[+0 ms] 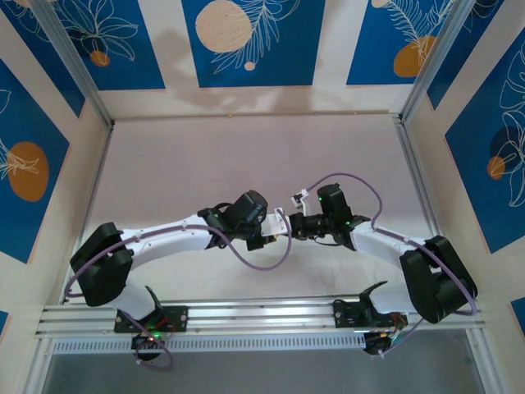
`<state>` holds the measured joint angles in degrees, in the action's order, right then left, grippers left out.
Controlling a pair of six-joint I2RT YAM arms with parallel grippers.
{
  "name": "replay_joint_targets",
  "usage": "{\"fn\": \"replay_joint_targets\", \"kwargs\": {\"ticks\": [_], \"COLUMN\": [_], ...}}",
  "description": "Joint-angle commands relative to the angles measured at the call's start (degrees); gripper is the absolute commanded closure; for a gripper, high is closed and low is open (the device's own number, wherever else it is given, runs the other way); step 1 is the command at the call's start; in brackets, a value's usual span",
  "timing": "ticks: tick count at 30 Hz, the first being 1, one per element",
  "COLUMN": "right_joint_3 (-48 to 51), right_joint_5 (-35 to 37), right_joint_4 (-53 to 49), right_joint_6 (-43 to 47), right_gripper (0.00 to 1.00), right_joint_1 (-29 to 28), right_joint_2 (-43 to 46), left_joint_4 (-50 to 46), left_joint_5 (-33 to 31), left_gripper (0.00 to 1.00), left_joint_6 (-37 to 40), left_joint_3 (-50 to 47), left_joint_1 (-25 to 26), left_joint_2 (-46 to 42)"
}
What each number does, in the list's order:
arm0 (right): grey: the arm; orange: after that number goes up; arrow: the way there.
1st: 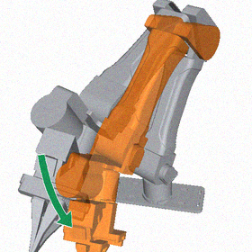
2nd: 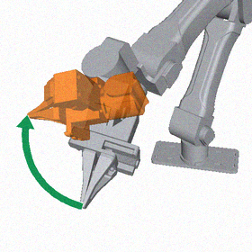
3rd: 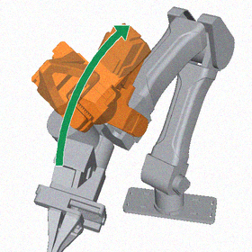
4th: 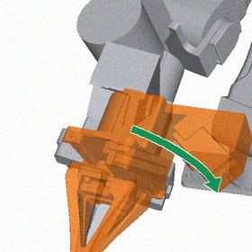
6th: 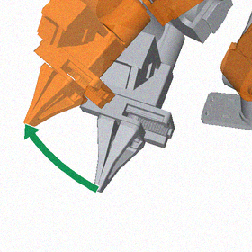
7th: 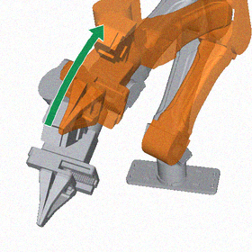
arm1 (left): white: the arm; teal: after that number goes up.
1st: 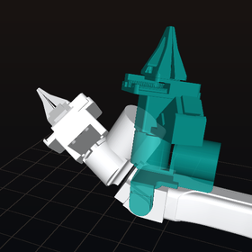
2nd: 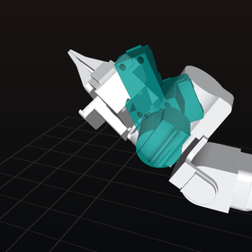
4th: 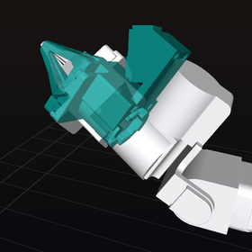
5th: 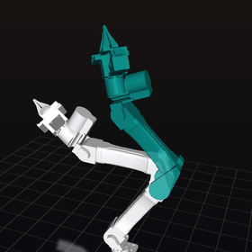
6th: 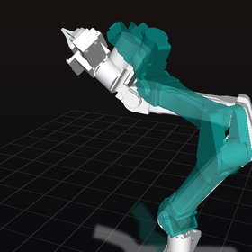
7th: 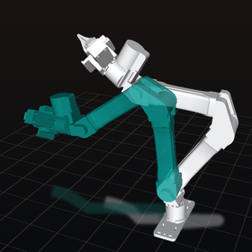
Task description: Unlock with the key
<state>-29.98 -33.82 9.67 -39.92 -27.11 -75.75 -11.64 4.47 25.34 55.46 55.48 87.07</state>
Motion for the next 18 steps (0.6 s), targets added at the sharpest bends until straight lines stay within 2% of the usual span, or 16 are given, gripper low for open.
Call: {"fn": "replay_joint_targets", "kwargs": {"ticks": [1,5,9,15,18], "right_joint_3": [-1.4,-1.4,-1.2,-1.0,-1.0], "right_joint_5": [-0.6,-0.3,0.9,2.2,2.6], "right_joint_4": [0.4,0.1,-0.9,-1.7,-2.1], "right_joint_6": [0.6,0.5,0.8,1.1,1.2], "right_gripper": [0.80,0.89,0.93,0.95,0.96], "right_joint_1": [-0.7,-0.9,-0.8,-0.8,-0.7], "right_joint_2": [-1.0,-0.3,0.7,1.6,2.1], "left_joint_4": [3.6,3.5,3.3,2.9,2.2], "left_joint_5": [3.8,3.8,3.5,2.7,2.3], "left_gripper": [0.81,0.80,0.77,0.67,0.58], "left_joint_6": [-1.0,-0.9,-0.8,-0.4,-0.5], "left_joint_3": [2.1,2.3,2.3,1.8,1.7], "left_joint_1": [0.0,0.0,0.1,0.0,0.0], "left_joint_2": [-2.3,-2.1,-2.2,-2.8,-3.2]}}
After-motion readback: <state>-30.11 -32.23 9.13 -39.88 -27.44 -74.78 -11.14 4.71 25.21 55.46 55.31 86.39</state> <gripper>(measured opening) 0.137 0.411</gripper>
